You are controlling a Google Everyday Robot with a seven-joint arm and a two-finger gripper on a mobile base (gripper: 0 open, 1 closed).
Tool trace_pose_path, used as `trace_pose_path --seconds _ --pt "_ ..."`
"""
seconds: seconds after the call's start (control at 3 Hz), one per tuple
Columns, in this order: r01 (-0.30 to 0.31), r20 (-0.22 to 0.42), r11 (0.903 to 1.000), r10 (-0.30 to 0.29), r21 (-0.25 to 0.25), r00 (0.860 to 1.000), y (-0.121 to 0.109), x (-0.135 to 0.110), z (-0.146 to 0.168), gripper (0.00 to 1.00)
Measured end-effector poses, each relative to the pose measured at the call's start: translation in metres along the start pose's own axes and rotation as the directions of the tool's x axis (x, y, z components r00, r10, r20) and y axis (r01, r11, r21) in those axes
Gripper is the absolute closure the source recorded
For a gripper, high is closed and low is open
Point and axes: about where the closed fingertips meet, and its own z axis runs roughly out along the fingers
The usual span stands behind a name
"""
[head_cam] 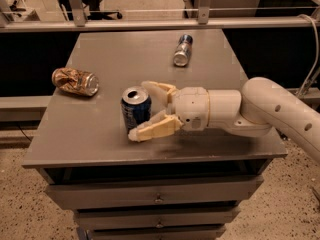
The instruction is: Place pepsi can upright
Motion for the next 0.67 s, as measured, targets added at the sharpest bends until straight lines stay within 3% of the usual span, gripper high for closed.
trace_pose_path --seconds 0.33,0.67 --pt "0.012 -0.06 0.9999 -0.012 0.012 0.998 -0.008 0.004 -0.025 0.0" --pt "0.042 -0.136 0.997 -0.032 0.066 0.99 -0.02 -0.001 -0.086 0.0"
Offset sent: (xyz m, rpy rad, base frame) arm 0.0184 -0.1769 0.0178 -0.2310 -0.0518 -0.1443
